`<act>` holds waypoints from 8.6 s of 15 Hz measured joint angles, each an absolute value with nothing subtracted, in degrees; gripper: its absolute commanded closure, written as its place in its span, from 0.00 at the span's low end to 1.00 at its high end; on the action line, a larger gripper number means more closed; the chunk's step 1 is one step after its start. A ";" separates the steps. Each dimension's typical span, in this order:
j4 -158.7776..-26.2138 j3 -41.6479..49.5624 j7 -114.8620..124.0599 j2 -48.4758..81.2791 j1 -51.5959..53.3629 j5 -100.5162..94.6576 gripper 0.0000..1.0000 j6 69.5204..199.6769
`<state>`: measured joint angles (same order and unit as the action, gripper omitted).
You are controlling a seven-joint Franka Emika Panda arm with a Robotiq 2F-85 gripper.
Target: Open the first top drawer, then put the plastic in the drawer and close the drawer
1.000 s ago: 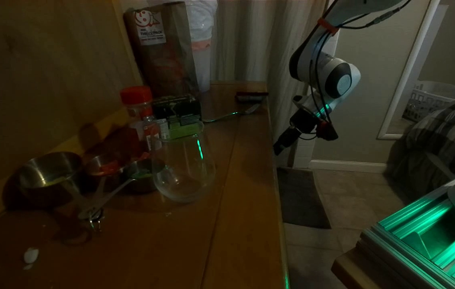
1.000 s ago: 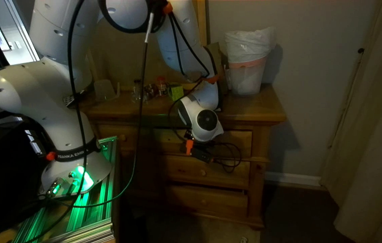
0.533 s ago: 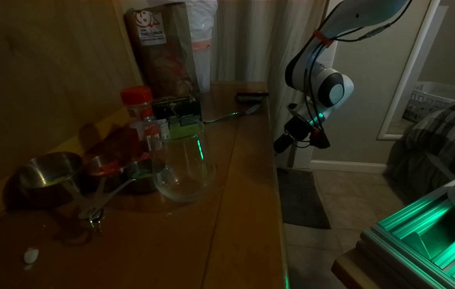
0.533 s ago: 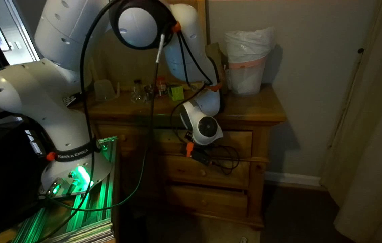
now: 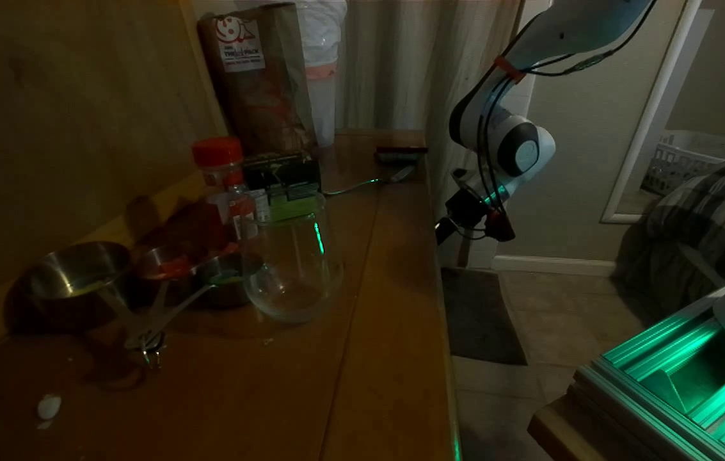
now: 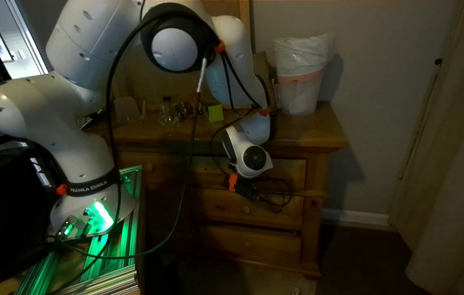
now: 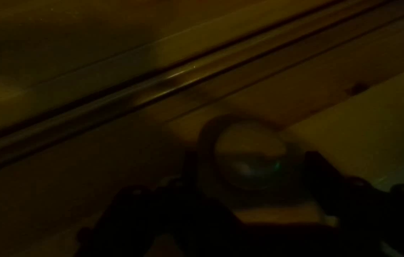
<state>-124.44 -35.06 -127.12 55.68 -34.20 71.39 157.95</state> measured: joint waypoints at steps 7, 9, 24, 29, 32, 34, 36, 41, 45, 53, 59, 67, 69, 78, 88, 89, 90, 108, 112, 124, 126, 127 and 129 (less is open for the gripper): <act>-124.16 -35.05 -128.11 56.37 -34.42 71.39 0.75 157.94; -124.16 -35.05 -128.11 56.37 -34.44 71.39 0.75 157.94; -131.79 -31.82 -123.62 47.62 -32.30 71.08 0.75 164.28; -133.36 -28.76 -118.11 44.39 -27.17 70.44 0.75 166.68; -133.82 -26.97 -115.01 42.95 -23.58 70.40 0.75 168.02; -134.08 -25.55 -112.74 42.09 -21.04 69.89 0.75 168.71; -134.30 -23.82 -109.93 41.24 -18.35 68.44 0.75 168.97; -134.61 -18.32 -101.51 39.41 -10.34 62.83 0.75 168.98; -134.85 -13.19 -94.63 38.19 -3.22 58.91 0.75 168.83; -134.97 -4.48 -85.28 37.09 8.38 54.63 0.75 167.88; -134.96 -0.80 -82.99 36.90 13.28 54.42 0.75 167.40; -135.03 2.66 -82.17 36.97 16.74 54.08 0.12 166.64; -135.26 3.96 -82.23 37.32 17.06 53.80 0.00 166.82; -136.50 14.30 -83.49 38.65 20.31 50.69 0.00 174.31; -134.92 4.31 -87.84 38.17 10.43 50.82 0.00 187.22; -134.63 3.04 -88.21 38.05 9.01 50.82 0.00 187.61; -134.48 2.58 -88.39 37.99 8.31 50.82 0.00 187.72; -144.30 29.26 -92.73 18.79 36.36 46.04 0.00 180.43; -144.29 28.56 -91.96 11.42 35.10 41.33 0.00 171.45; -140.22 20.97 -104.53 7.72 33.24 56.43 0.00 160.63; -139.00 20.72 -107.76 8.42 33.11 59.80 0.00 159.63; -138.34 20.64 -109.38 9.05 32.93 61.49 0.03 158.75; -136.83 20.33 -112.72 10.91 32.33 65.22 0.27 156.67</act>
<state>-136.83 20.33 -112.72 10.91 32.33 65.22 156.67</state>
